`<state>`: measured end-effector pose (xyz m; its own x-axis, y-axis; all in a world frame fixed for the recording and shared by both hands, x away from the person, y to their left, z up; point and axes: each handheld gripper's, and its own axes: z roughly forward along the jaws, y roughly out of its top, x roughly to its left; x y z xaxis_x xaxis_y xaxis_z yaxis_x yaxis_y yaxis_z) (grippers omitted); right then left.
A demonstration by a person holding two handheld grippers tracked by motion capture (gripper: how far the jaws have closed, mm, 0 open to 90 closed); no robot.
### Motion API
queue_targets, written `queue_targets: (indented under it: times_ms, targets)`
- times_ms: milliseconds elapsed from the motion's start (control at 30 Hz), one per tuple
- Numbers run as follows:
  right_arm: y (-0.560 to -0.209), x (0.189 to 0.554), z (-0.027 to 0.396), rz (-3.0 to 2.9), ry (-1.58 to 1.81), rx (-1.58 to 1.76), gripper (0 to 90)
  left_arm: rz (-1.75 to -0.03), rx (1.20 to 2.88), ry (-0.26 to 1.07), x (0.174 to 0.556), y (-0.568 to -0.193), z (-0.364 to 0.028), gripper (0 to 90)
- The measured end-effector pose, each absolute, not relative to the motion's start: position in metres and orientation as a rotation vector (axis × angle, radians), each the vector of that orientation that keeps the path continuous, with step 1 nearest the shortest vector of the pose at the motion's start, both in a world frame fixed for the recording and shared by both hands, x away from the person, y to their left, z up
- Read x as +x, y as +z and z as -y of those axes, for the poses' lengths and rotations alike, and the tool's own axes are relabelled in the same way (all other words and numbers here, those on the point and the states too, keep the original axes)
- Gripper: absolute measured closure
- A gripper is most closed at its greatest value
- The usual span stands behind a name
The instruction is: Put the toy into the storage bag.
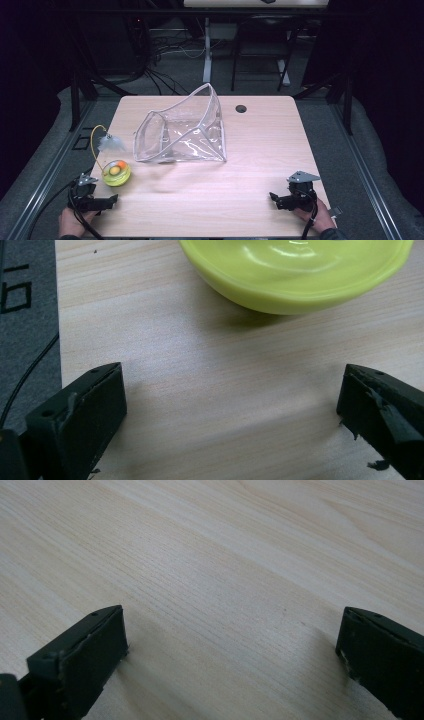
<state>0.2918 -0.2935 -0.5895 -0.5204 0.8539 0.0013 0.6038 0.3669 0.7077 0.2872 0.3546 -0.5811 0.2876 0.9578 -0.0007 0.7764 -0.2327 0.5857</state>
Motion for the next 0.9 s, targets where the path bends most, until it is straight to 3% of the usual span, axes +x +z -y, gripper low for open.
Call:
queue_targets:
  times_ms: [900]
  targets:
    - [-0.590, 0.292, 0.293, -2.270, 0.943, 1.269, 0.0, -1.556, 2.083, 0.500, 0.285, -0.539, -0.351, 0.2]
